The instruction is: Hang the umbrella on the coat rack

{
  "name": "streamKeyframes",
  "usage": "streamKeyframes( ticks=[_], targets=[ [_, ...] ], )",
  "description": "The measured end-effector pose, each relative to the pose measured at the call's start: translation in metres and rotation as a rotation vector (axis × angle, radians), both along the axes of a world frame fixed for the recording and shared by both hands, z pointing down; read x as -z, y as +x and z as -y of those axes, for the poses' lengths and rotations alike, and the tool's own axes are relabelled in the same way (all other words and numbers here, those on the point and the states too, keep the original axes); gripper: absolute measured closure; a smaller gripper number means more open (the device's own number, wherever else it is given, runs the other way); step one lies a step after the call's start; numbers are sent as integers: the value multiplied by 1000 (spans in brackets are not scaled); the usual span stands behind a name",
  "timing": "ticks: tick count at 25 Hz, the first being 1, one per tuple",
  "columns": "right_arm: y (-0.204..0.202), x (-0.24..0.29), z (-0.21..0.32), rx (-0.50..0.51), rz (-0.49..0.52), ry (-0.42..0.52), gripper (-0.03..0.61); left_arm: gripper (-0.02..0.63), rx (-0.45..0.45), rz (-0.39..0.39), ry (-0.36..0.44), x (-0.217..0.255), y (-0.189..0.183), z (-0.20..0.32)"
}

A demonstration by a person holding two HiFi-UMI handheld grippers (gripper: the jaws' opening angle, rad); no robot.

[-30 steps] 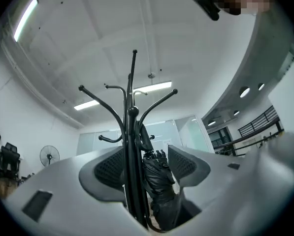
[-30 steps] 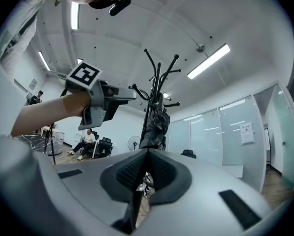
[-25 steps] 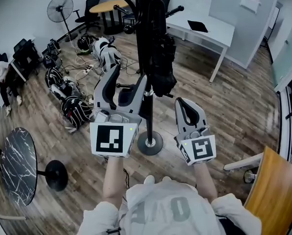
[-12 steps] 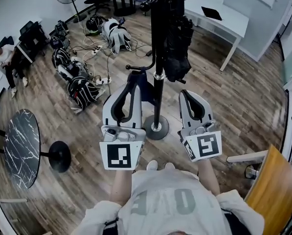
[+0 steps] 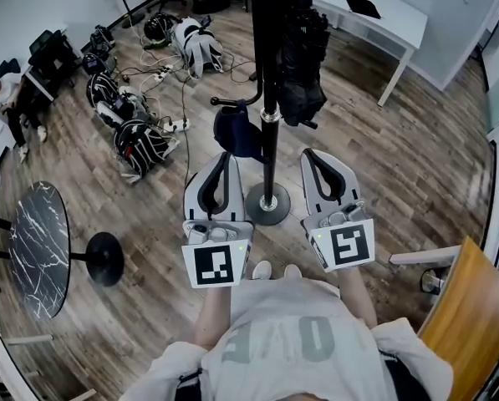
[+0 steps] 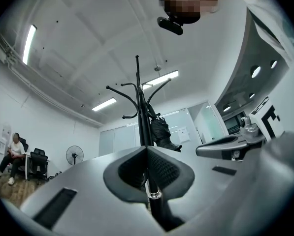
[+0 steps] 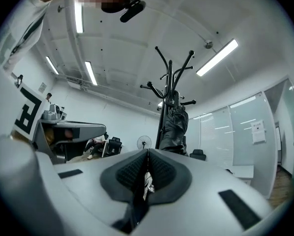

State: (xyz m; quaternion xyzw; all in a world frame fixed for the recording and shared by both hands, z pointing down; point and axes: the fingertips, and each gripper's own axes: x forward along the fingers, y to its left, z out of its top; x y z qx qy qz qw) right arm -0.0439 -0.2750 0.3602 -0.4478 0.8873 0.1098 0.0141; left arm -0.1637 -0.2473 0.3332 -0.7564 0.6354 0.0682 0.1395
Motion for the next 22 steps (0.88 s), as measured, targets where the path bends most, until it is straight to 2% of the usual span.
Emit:
streamKeyframes(
  ticks=[6,14,22],
  targets=[
    [2,-2,4,3,13,-12,548,586,11,0,-16,-6,-4,3],
    [7,6,7,-6,6,18,548,588,-21,-14,-10,-6,3,2],
    [14,5,-2,-15,6,7,548,587,-37,-23,-43,-11,12,-3]
  ],
)
